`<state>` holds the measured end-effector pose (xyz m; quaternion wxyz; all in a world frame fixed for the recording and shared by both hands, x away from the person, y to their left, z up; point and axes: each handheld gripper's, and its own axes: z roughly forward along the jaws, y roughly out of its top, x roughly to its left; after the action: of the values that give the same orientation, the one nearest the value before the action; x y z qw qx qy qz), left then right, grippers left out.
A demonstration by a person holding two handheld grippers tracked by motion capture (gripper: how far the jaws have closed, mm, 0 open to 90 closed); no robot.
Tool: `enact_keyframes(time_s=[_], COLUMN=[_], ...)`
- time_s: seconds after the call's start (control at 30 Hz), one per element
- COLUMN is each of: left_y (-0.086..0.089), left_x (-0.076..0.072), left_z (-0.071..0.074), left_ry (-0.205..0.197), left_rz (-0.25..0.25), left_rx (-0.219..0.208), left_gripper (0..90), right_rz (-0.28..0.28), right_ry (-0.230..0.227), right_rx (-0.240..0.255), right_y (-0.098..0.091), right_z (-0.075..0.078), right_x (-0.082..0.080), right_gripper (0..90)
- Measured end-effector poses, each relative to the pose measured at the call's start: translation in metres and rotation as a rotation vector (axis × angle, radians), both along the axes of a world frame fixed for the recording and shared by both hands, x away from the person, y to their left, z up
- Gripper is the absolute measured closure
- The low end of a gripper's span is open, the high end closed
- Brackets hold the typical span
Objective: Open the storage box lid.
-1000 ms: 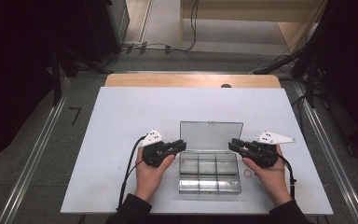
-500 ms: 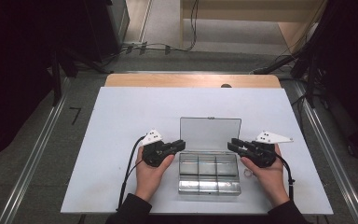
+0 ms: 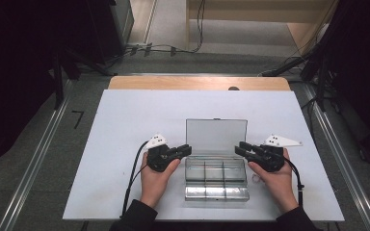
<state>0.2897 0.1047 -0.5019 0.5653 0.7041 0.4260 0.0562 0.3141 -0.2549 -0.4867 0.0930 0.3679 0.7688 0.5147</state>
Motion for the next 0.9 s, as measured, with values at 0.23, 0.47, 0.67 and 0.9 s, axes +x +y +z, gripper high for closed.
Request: enact_keyframes(time_s=[0.23,0.47,0.67,0.9], left_y=[-0.0001,-0.0003,0.0003,0.0014], left_x=[0.0017,0.0033,0.0047,0.0074], left_z=[-0.0021,-0.0043,-0.0056,-0.0074], left_ry=[0.024,0.054,0.076,0.124], left_rz=[0.003,0.001,-0.004,-0.001], left_rx=[-0.002,-0.007,-0.013,-0.031], left_gripper=[74.2,71.1,69.7,66.3], right_rz=[-0.015,-0.021,-0.028,-0.04], right_ry=[0.028,0.052,0.086,0.153], right_rx=[0.007,0.008,0.017,0.032], right_y=[-0.0001,-0.0017,-0.0022,-0.0038], right_z=[-0.0021,-0.0044,-0.0054,-0.008], right_x=[0.0023,0.0046,0.0062,0.0095], right_gripper=[62.6,61.4,60.6,58.7])
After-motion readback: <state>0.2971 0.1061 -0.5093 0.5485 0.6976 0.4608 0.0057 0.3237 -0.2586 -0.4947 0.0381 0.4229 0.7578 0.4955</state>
